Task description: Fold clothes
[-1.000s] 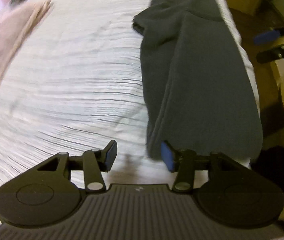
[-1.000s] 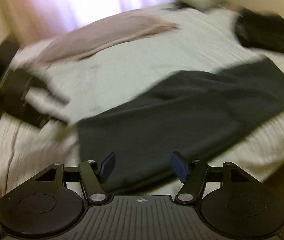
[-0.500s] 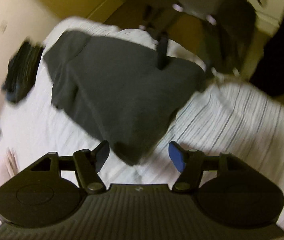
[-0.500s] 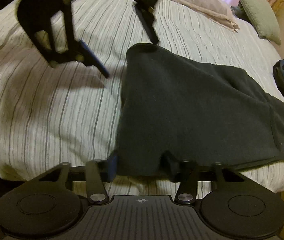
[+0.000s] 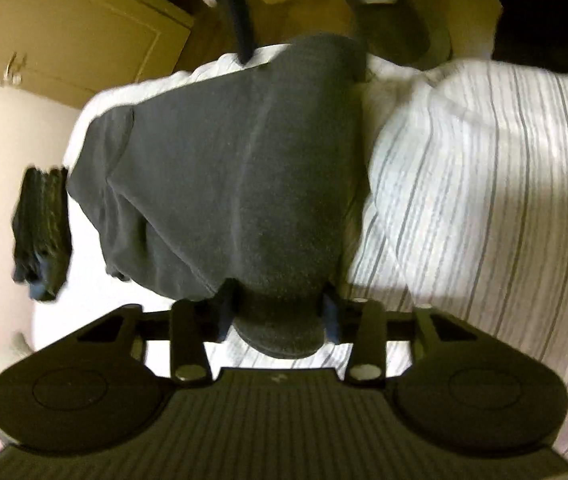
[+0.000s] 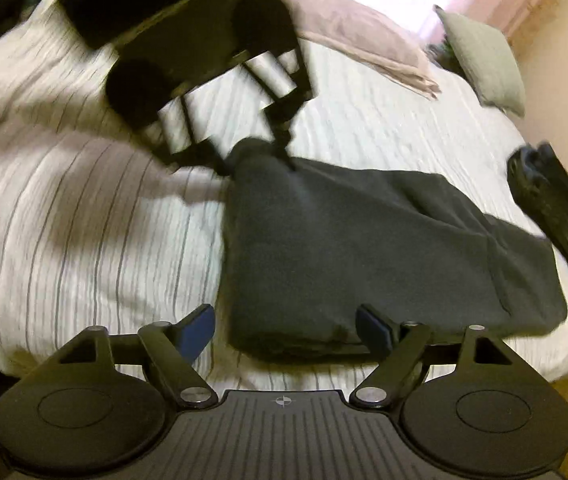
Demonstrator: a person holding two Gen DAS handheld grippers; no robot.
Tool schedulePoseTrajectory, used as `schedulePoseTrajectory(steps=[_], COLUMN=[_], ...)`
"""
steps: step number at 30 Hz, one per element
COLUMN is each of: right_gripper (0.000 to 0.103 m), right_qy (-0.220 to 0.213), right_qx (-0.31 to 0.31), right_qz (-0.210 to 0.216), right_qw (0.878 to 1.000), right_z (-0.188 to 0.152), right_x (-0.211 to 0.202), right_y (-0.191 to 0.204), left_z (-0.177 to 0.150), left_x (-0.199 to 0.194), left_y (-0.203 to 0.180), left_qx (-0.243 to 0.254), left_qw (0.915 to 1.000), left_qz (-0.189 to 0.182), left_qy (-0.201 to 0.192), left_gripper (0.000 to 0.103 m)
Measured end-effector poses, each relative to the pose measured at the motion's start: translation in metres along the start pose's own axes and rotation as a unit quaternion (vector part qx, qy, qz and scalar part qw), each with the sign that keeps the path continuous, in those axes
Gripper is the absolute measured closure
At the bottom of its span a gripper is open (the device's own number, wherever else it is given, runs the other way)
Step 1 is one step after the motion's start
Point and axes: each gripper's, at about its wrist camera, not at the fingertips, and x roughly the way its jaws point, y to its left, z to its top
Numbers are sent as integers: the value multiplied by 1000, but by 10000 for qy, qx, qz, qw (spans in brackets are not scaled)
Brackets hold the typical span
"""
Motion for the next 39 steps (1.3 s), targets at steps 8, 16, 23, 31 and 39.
schedulePoseTrajectory(steps=[8, 16, 23, 31, 39], right_gripper=[76, 84, 84, 84, 84], right_qy=[-184, -282, -491, -681, -1062], right_qx=[-546, 51, 678, 1579, 2378], right_qz=[-449, -75, 764, 1028, 768], right_qw=[9973, 9996, 9936, 9797, 9624], right_z=[1, 29, 56, 61, 48], right_x=[19, -30, -91, -114, -112], right_y=[7, -21, -54, -141, -266], left_z=[-3, 7, 18, 36, 66], left_x=[-2, -41, -110, -138, -113], left_y=[61, 64, 82, 150, 282], left_qx=[-1784, -1671, -1948, -1745, -1616], left_qw=[9807, 9838, 9785, 9799, 9807], left_qz=[-804, -652, -677, -963, -1052], left_qy=[-48, -78, -33, -38, -328], left_gripper=[77, 81, 82, 82, 81])
